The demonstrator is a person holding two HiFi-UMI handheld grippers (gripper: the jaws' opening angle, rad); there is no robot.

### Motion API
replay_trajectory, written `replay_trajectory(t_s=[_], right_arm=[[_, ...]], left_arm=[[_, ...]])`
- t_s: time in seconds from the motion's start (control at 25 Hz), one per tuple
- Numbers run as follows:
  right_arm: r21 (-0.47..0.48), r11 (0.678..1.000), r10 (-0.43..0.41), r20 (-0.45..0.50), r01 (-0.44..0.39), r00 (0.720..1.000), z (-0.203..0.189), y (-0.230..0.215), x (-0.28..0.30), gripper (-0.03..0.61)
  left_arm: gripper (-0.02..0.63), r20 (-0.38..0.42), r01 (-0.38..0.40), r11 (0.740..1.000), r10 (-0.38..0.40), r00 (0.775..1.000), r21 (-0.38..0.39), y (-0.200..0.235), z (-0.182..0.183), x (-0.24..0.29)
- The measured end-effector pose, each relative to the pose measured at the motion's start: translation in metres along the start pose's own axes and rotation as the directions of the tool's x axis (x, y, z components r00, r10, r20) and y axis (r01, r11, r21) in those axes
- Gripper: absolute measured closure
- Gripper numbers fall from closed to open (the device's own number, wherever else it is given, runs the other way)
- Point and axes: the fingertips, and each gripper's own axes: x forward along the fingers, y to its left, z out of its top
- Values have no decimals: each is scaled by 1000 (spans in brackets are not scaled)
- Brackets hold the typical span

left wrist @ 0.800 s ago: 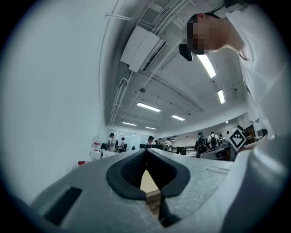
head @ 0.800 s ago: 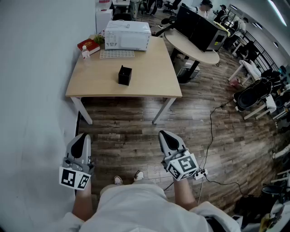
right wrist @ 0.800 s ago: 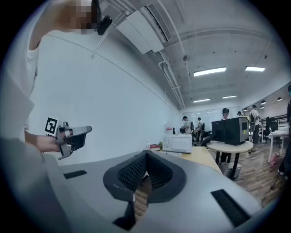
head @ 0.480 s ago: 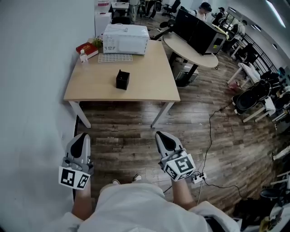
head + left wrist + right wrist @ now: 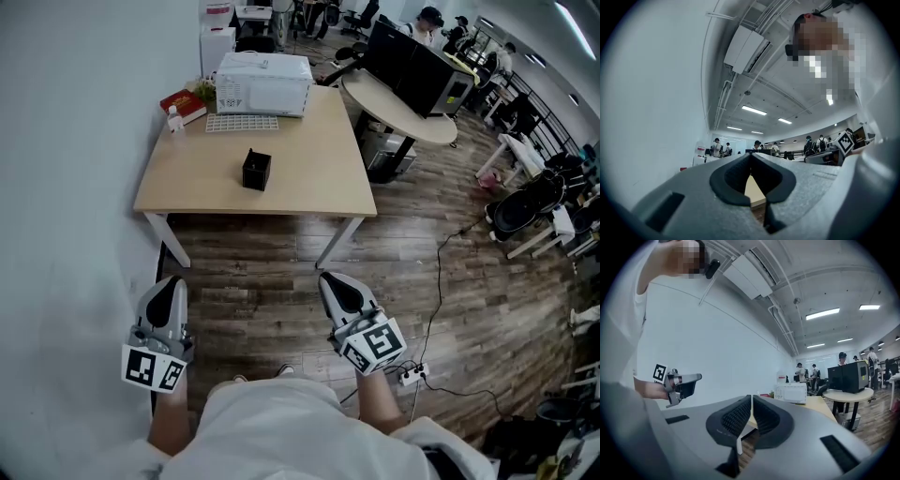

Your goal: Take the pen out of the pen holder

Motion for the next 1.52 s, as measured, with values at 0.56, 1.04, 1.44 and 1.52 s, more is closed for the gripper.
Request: replay_trajectory(t_s=[0.56, 1.04, 1.44, 1.52], right_arm=[[43, 995, 91, 20, -92, 996, 11, -31, 14, 331], [73, 986, 150, 33, -152, 988, 4, -54, 3, 104], [97, 978, 188, -34, -184, 982, -24, -61, 35, 104], [87, 980, 182, -41, -178, 982, -24, -68, 54, 104]], left_arm=[[598, -5, -50, 999, 50, 999, 10, 2, -2, 15], [598, -16, -82, 996, 82, 996, 22, -29, -10, 26], [599, -87, -94, 995, 91, 992, -30, -8, -52, 53], [598, -83, -69, 997, 66, 994, -36, 5, -60, 75]])
